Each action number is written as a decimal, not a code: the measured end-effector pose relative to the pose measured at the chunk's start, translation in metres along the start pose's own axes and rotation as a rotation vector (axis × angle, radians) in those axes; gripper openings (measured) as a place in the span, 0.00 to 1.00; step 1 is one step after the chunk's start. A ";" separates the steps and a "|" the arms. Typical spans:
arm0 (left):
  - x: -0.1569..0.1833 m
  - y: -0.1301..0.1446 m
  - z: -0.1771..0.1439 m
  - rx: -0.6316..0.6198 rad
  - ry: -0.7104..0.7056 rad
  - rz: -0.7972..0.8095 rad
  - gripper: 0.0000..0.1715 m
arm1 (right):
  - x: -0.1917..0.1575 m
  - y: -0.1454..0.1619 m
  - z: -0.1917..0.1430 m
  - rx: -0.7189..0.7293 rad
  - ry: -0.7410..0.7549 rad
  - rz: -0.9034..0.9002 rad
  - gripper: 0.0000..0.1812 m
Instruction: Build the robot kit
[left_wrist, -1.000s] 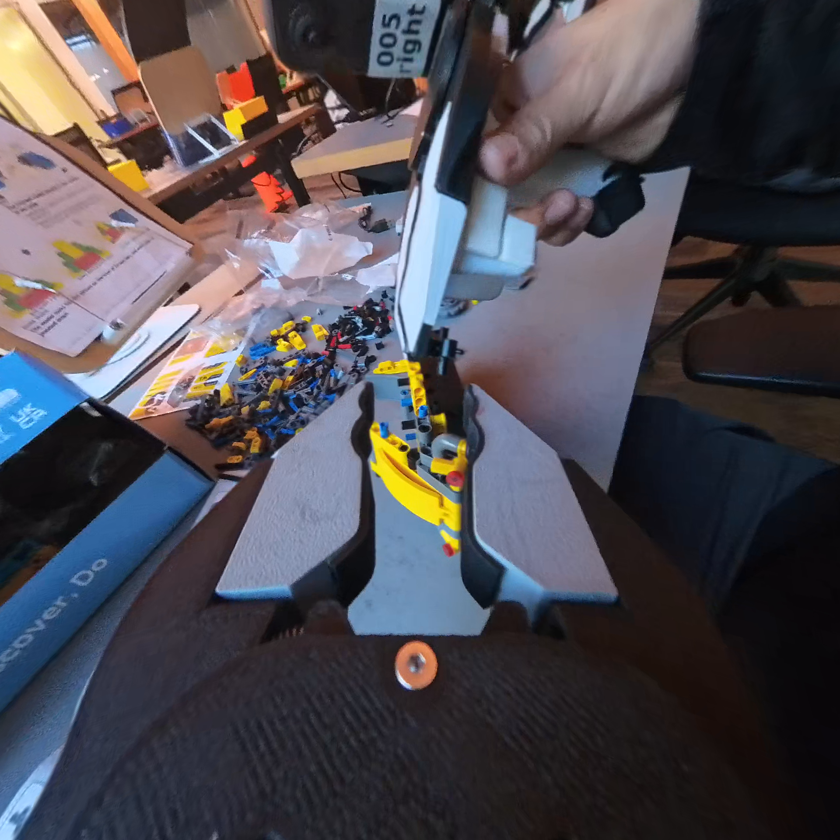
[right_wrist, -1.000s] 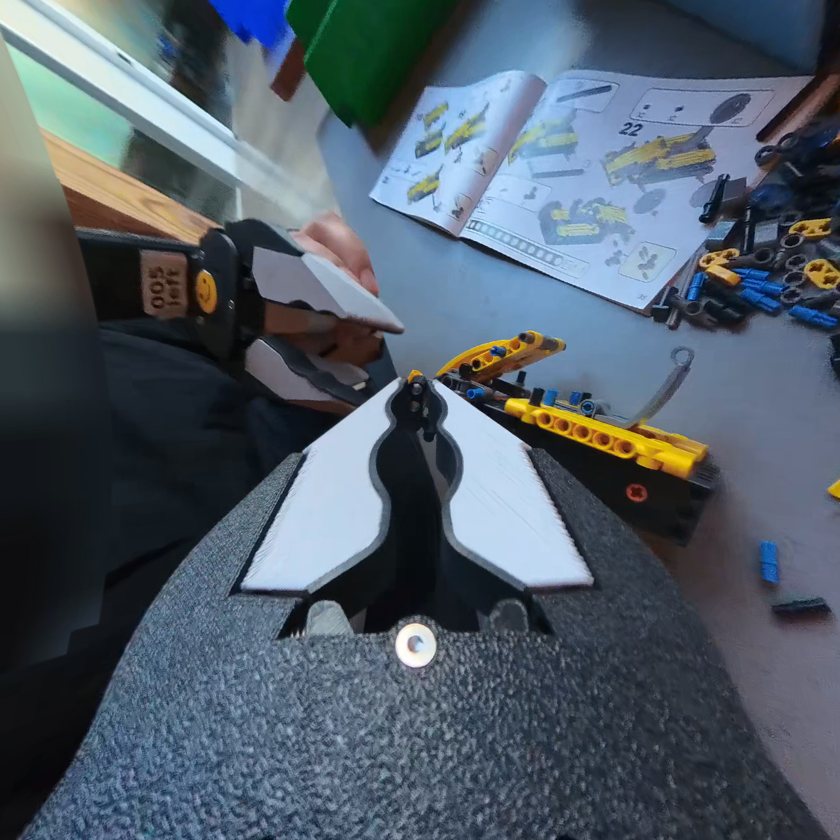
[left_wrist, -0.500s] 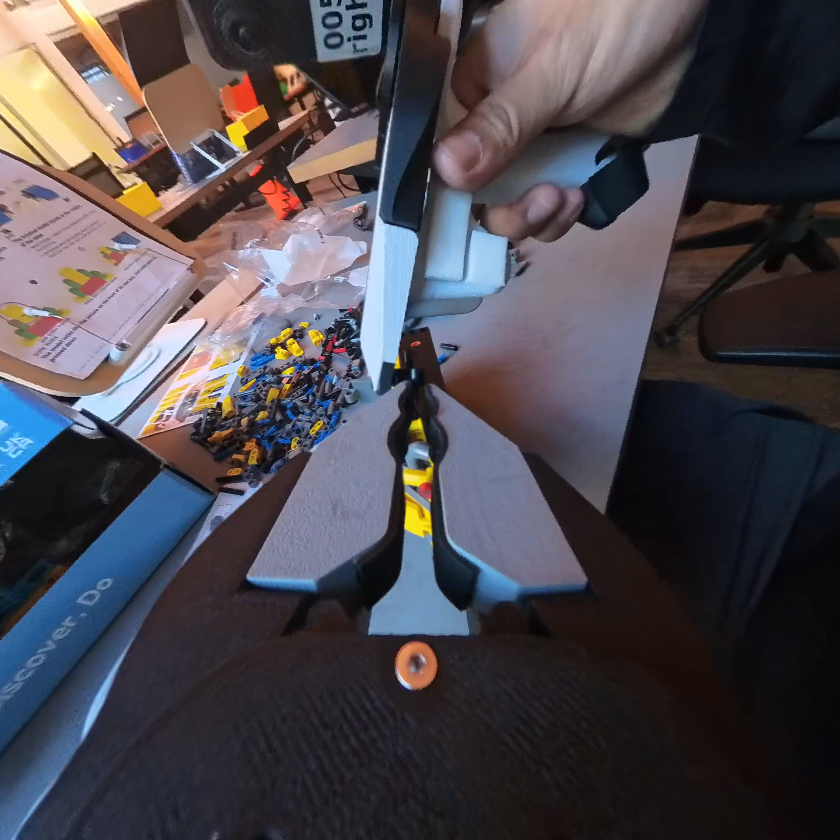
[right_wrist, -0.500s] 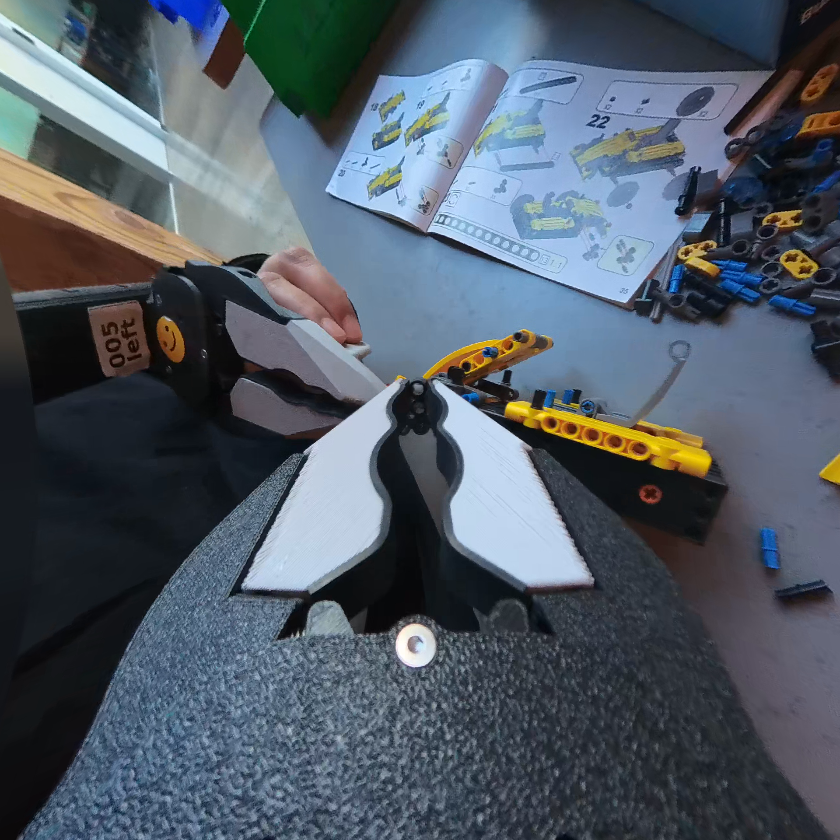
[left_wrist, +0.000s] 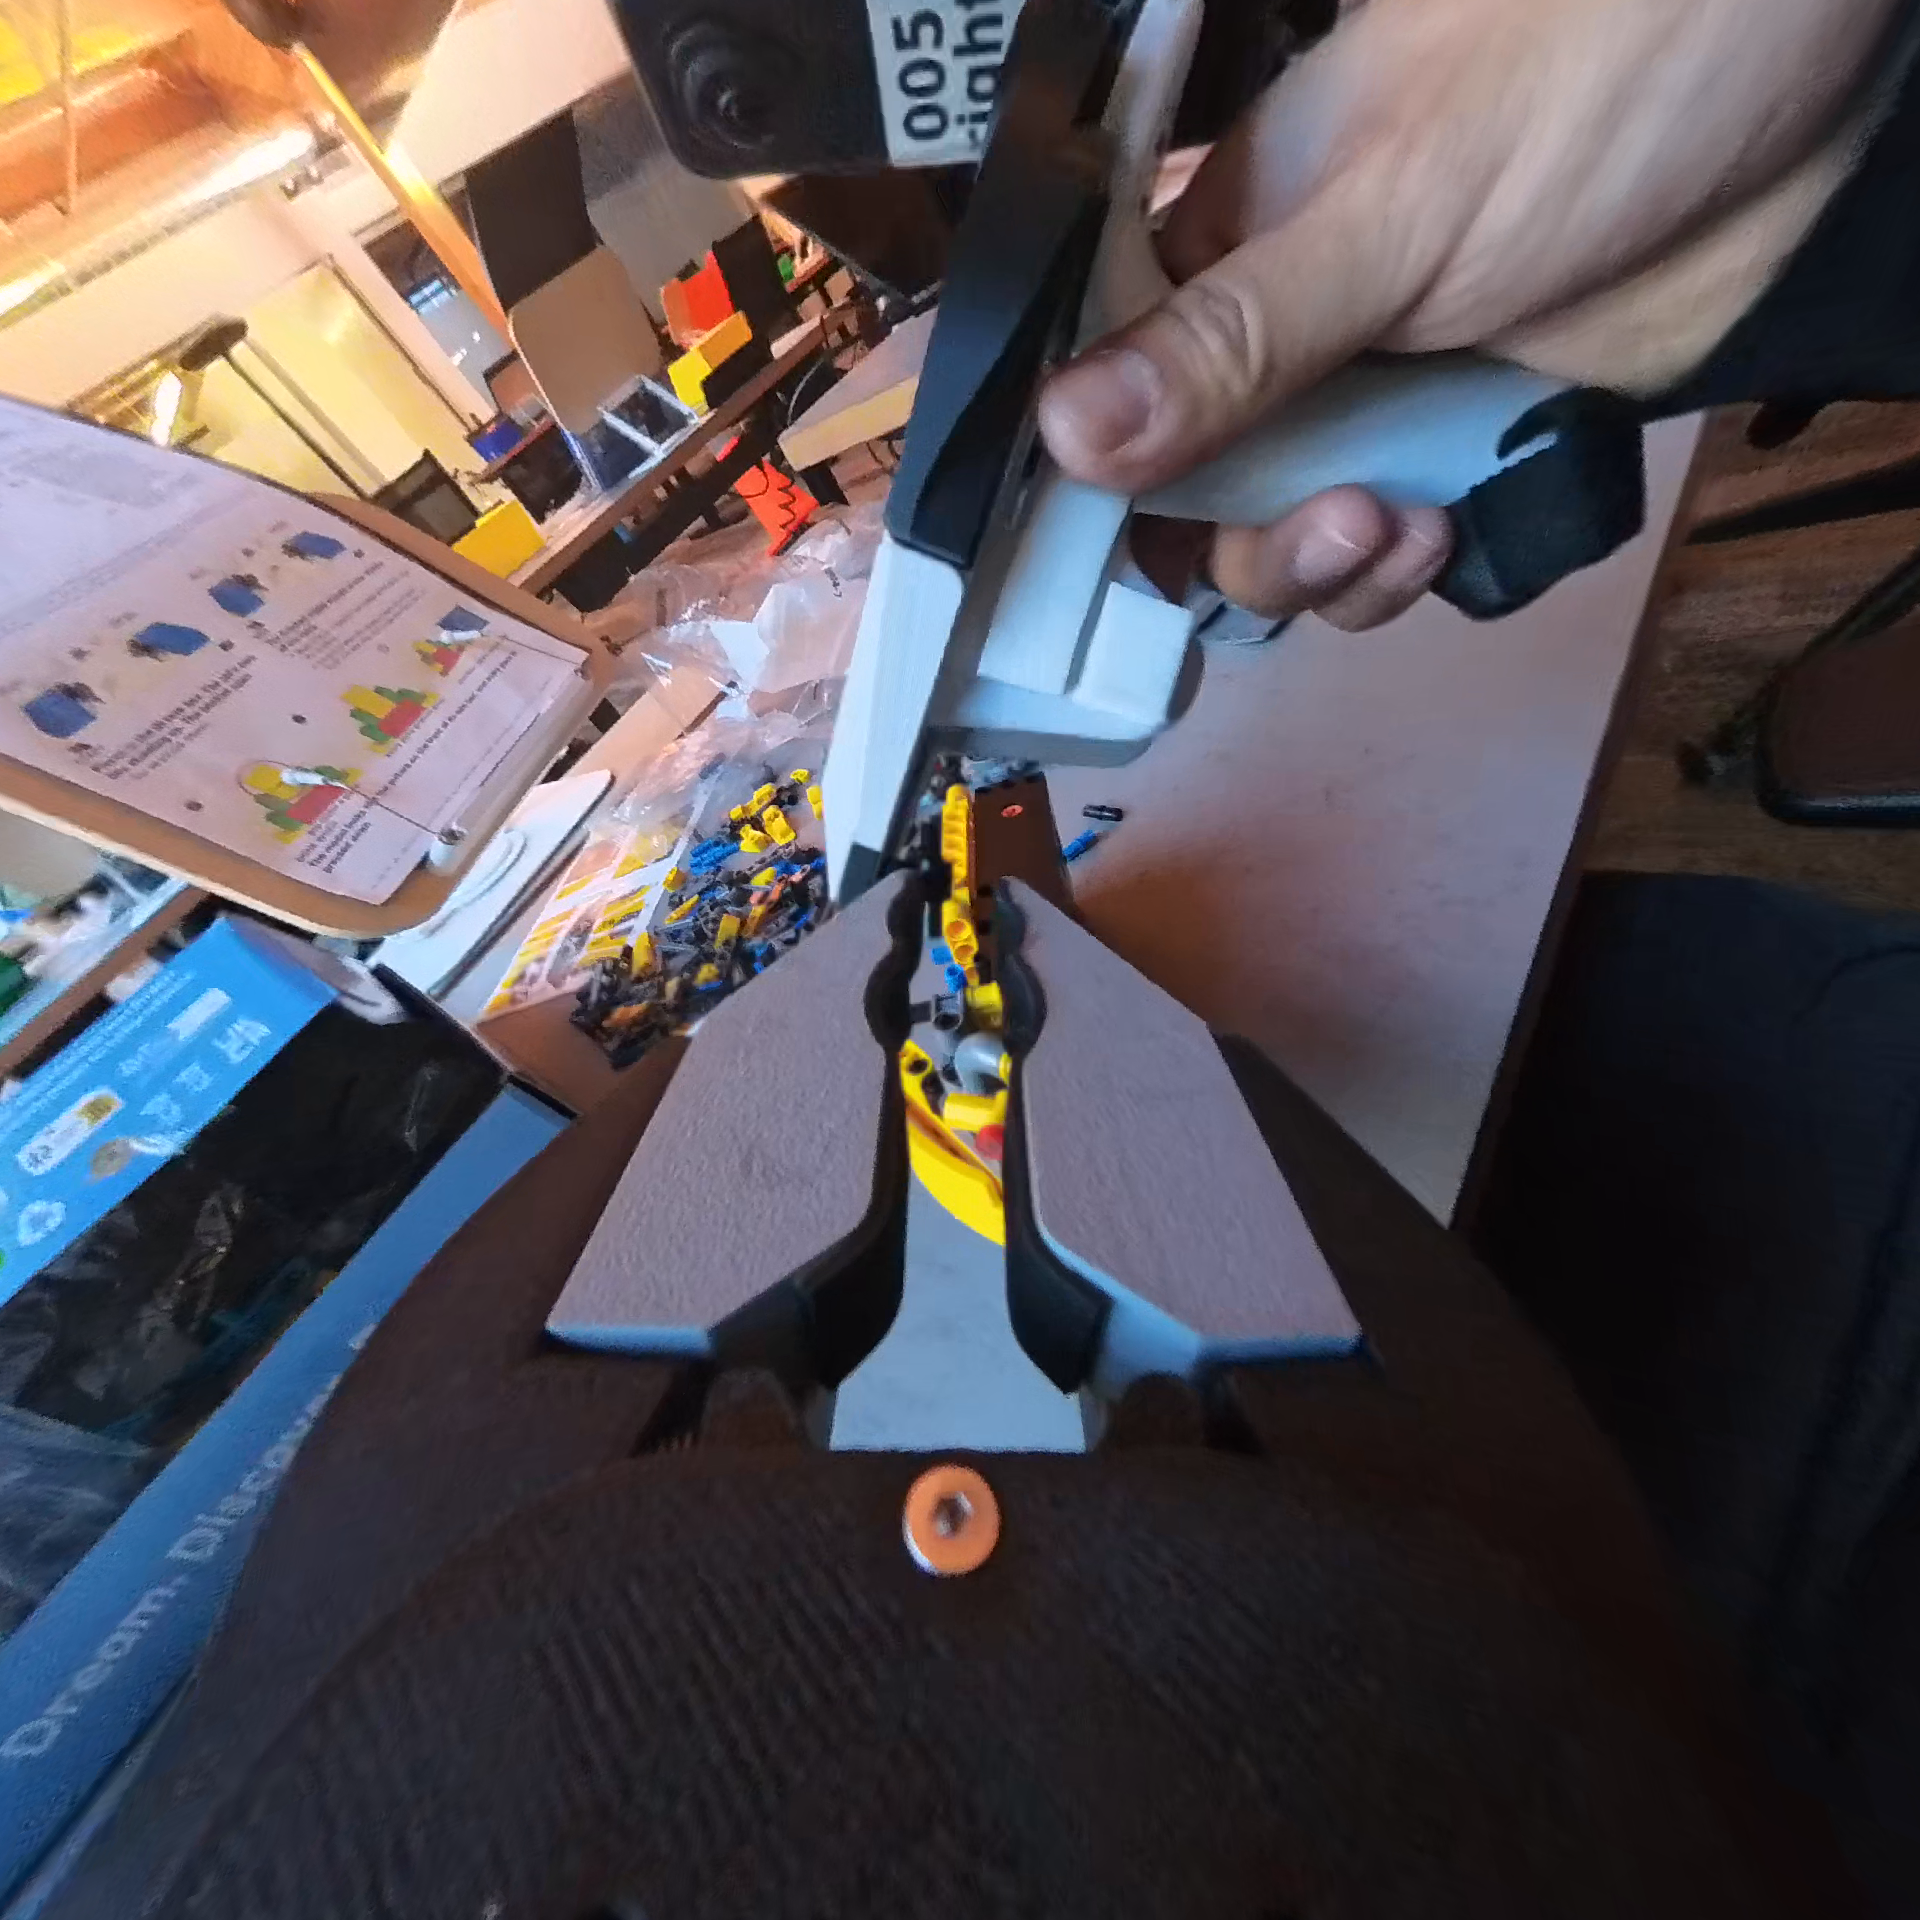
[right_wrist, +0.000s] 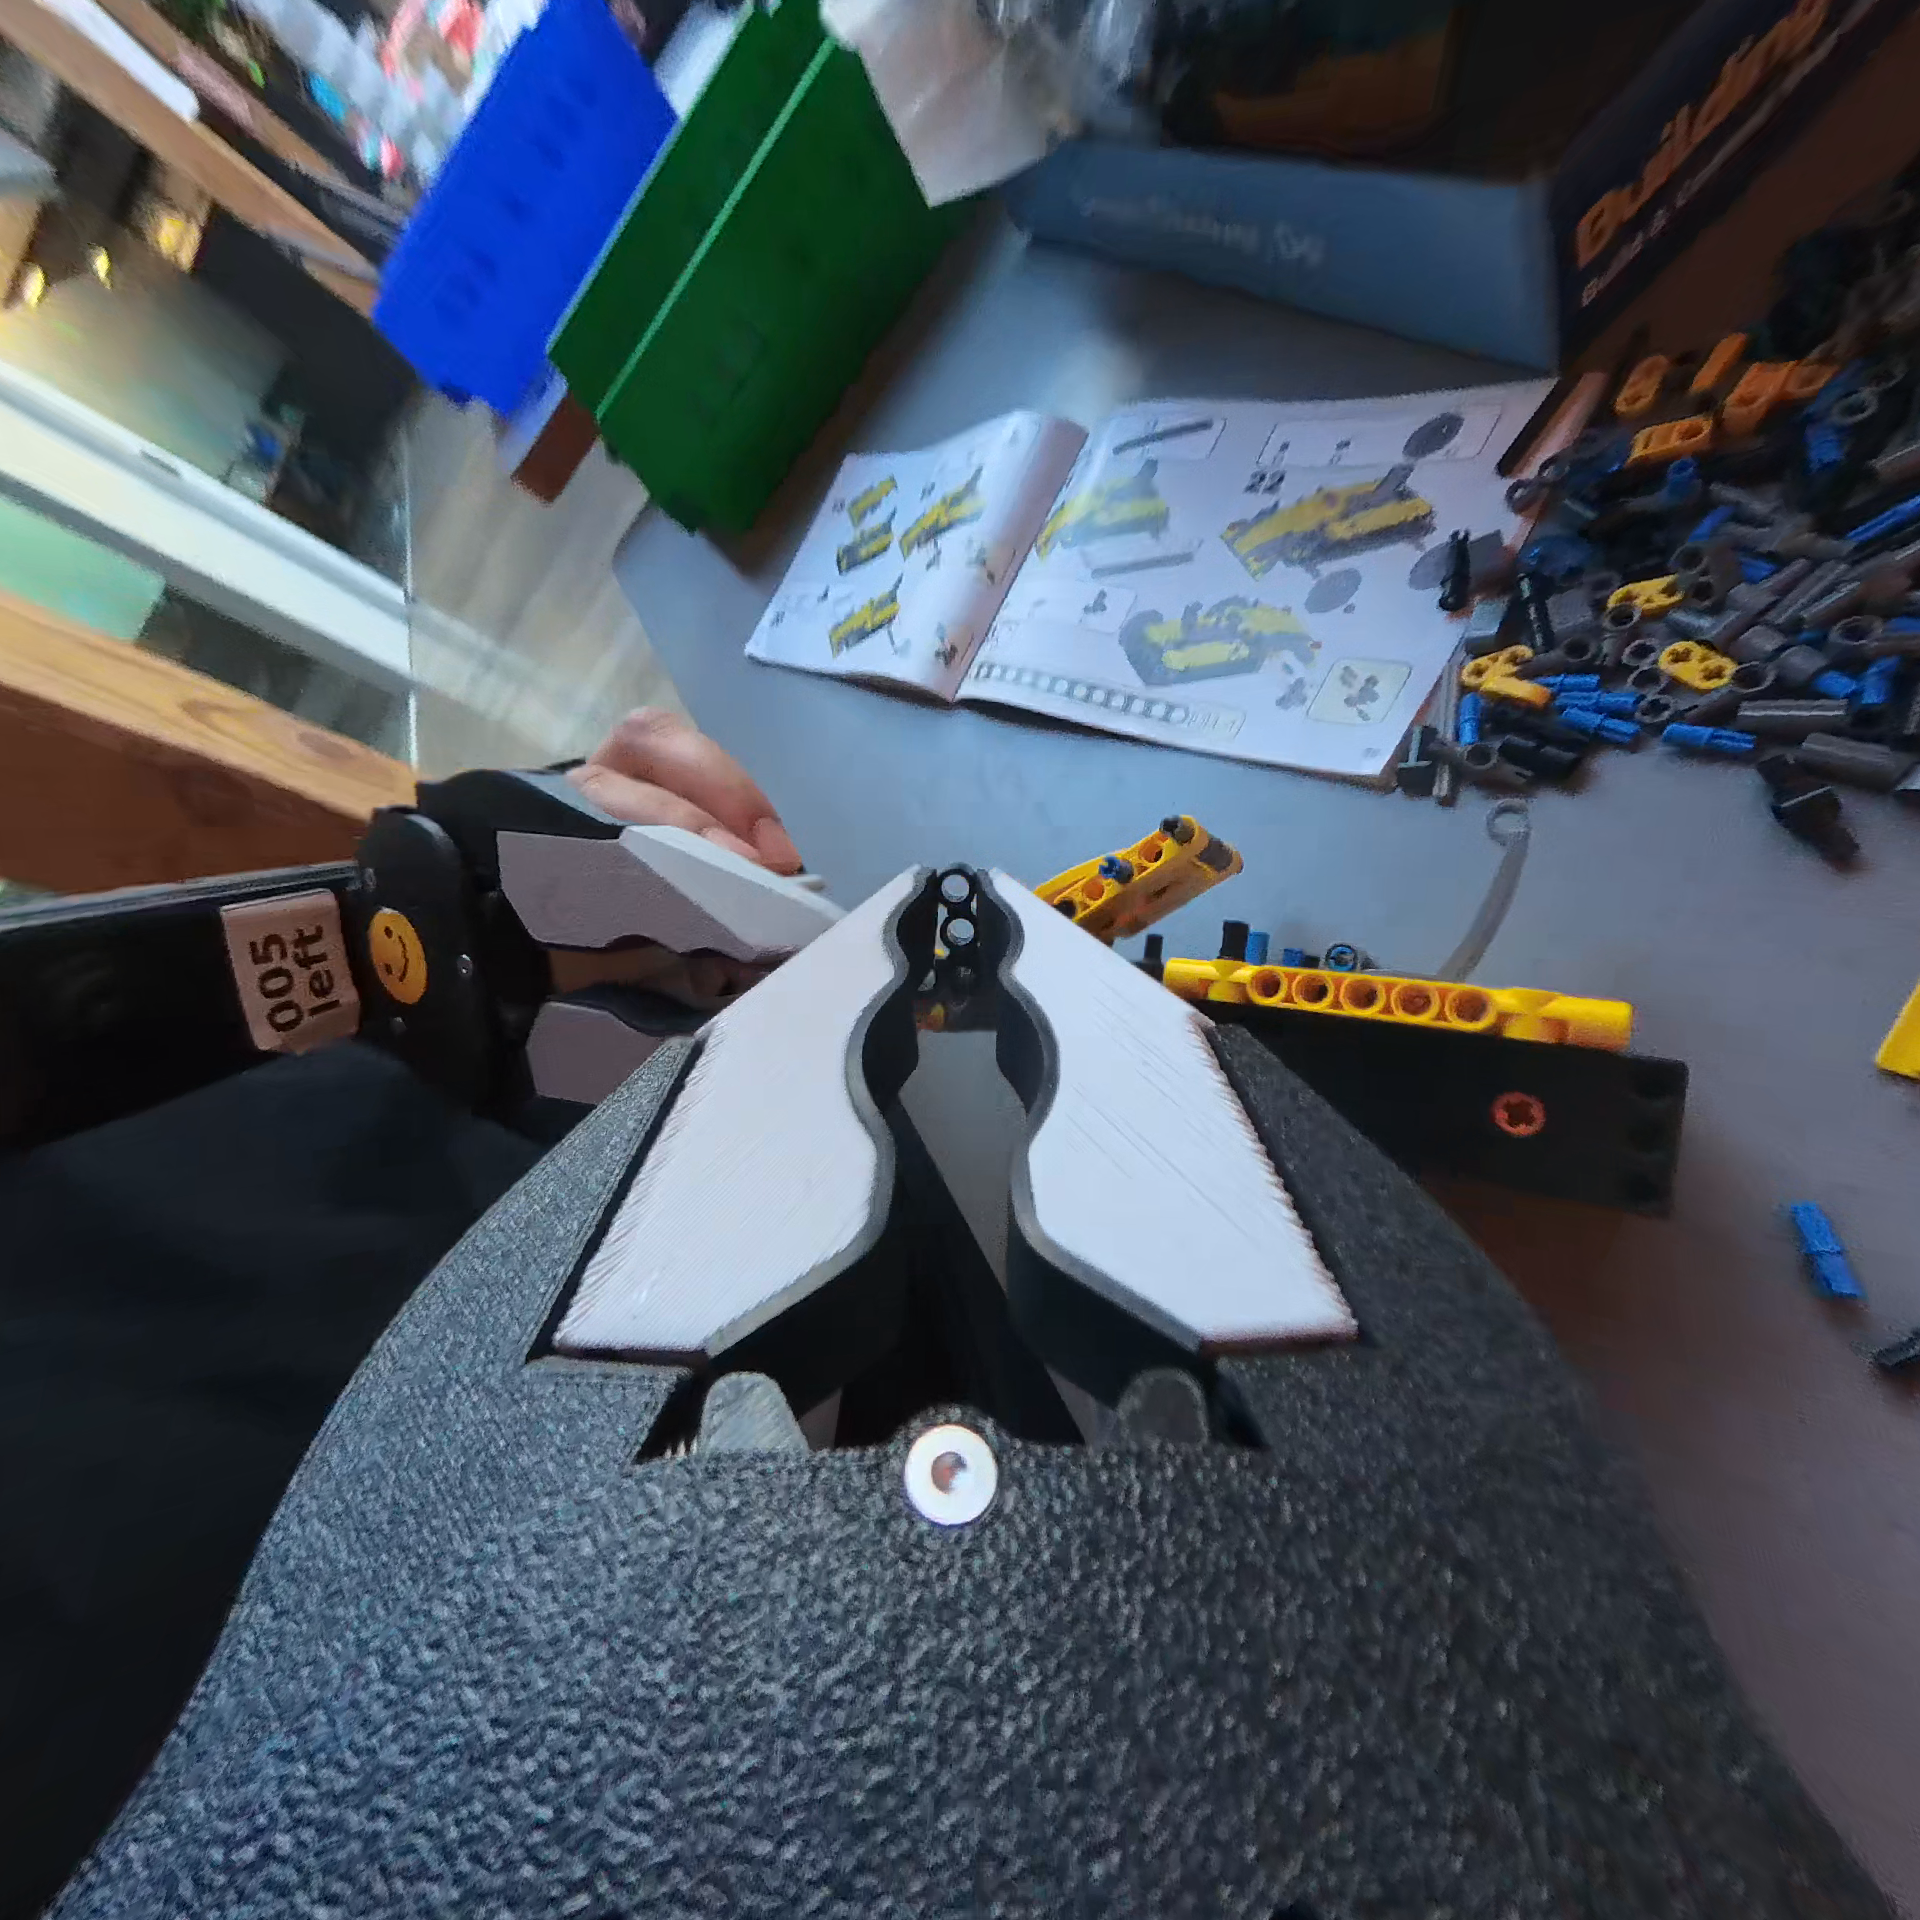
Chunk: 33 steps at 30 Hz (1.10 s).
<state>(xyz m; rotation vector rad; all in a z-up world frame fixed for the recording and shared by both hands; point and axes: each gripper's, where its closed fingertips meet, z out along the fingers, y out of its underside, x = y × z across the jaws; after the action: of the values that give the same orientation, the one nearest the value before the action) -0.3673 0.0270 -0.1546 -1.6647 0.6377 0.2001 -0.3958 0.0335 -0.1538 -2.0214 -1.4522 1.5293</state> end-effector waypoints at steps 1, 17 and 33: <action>0.001 -0.001 -0.007 0.017 0.023 0.012 0.05 | -0.002 -0.002 -0.004 0.037 0.007 -0.010 0.04; -0.035 0.041 -0.060 0.111 0.014 -0.076 0.17 | -0.026 -0.012 0.047 0.052 0.197 -0.252 0.04; -0.041 0.037 -0.066 0.161 -0.164 0.157 0.04 | -0.040 -0.013 0.093 0.104 0.201 -0.129 0.04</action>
<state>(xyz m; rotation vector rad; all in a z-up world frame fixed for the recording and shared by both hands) -0.4345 -0.0262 -0.1533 -1.4283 0.6432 0.3843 -0.4787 -0.0258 -0.1618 -1.9189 -1.3673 1.2820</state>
